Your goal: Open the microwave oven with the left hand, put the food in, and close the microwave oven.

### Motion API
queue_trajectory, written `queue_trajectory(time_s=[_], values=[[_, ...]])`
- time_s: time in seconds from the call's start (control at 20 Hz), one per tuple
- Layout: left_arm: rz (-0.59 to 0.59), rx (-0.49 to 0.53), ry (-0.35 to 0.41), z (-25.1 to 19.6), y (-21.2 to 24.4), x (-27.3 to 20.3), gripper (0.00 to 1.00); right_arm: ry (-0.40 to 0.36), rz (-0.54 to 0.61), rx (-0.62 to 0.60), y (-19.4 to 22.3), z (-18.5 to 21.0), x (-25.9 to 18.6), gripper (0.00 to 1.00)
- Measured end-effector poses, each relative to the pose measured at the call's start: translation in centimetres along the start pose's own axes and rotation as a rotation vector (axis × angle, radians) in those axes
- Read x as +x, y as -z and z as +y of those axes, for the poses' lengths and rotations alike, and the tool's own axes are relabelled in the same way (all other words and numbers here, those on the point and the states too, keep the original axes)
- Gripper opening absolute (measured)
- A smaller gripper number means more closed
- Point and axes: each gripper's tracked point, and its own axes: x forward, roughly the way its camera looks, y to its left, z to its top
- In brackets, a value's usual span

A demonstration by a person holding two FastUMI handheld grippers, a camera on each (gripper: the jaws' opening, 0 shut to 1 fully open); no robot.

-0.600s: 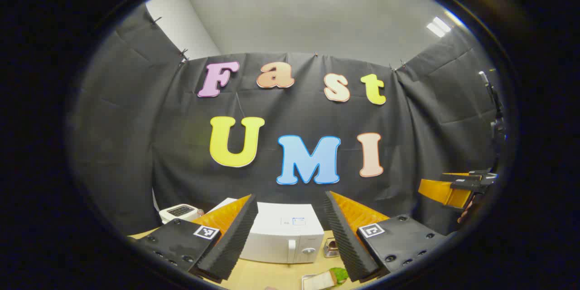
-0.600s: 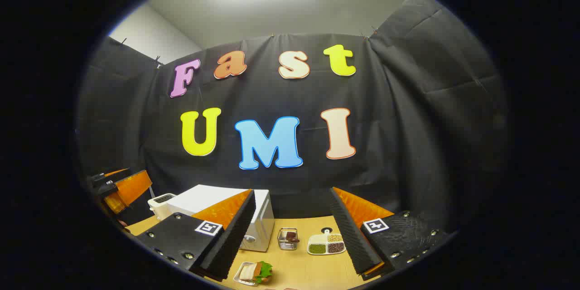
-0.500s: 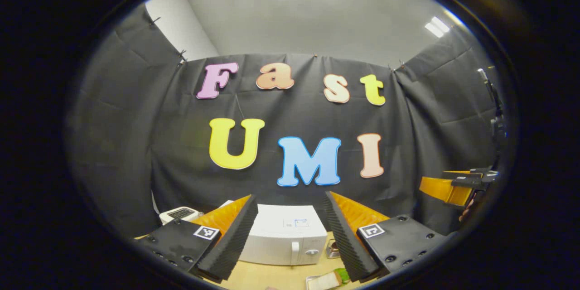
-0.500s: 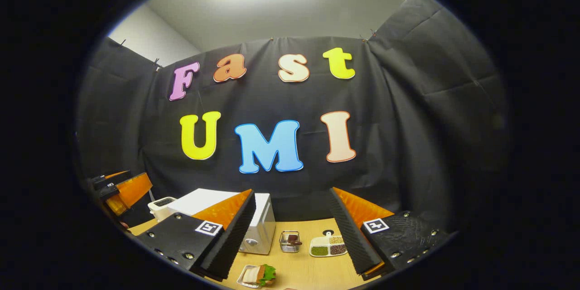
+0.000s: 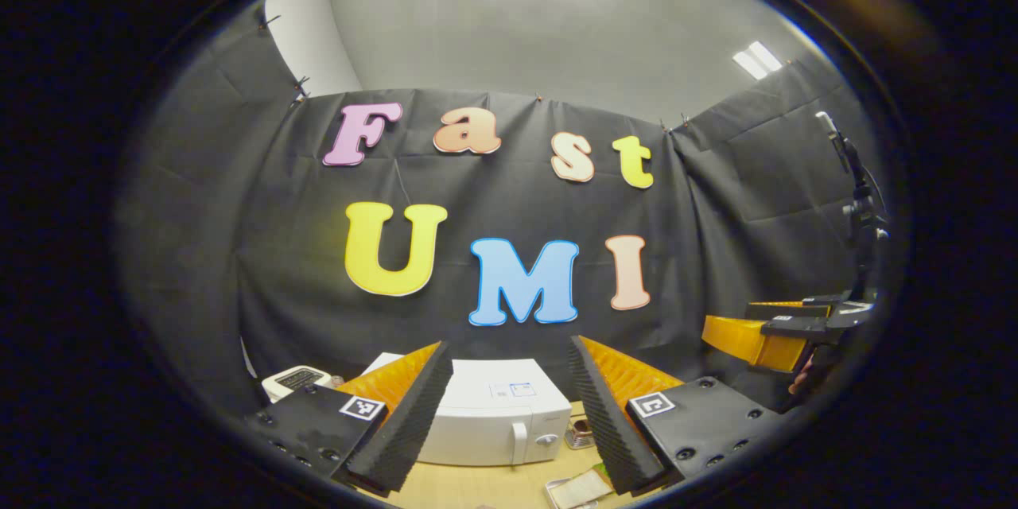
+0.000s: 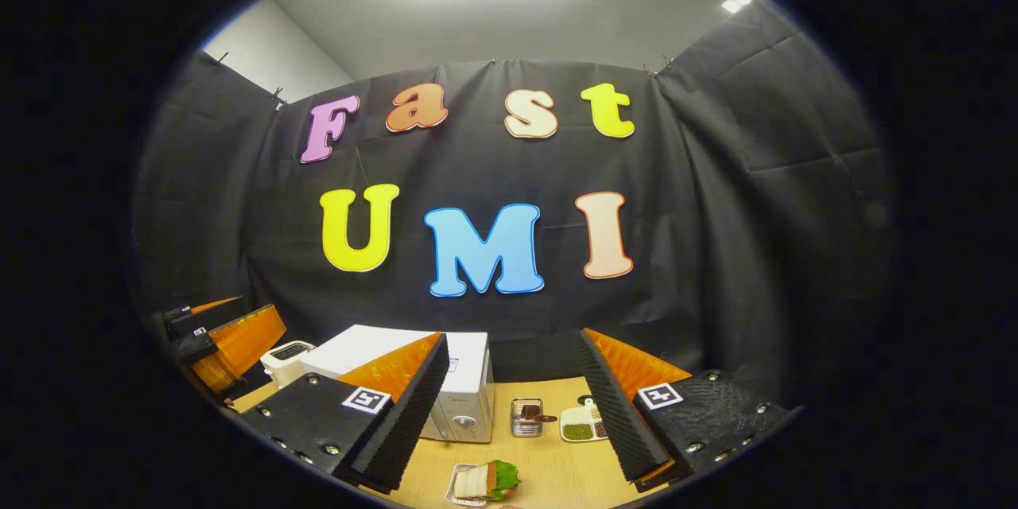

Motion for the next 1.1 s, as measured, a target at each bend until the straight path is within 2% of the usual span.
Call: queue_trajectory(time_s=[0.3,0.45,0.65,0.7,0.95,1.1], values=[[0.003,-0.003,0.01,-0.1,1.7,1.2,0.94,-0.002,-0.005,-0.009,0.8,0.0,0.6,0.97],[0.03,-0.004,0.027,-1.9,4.8,2.5,0.94,-0.011,0.003,-0.014,1.2,-1.0,1.3,0.97],[0.123,-0.024,0.019,-2.7,11.0,5.3,0.96,-0.018,-0.002,-0.002,1.1,-2.5,2.1,0.97],[0.149,-0.023,0.014,-2.5,12.8,6.1,0.94,-0.016,0.001,0.0,1.2,-3.0,2.4,0.97],[0.303,0.0,0.017,-3.0,22.9,10.5,0.96,-0.009,0.041,-0.004,2.6,-5.1,3.8,0.97],[0.346,-0.009,-0.016,-2.5,27.0,12.5,0.96,0.0,0.053,-0.011,3.4,-6.2,4.7,0.98]])
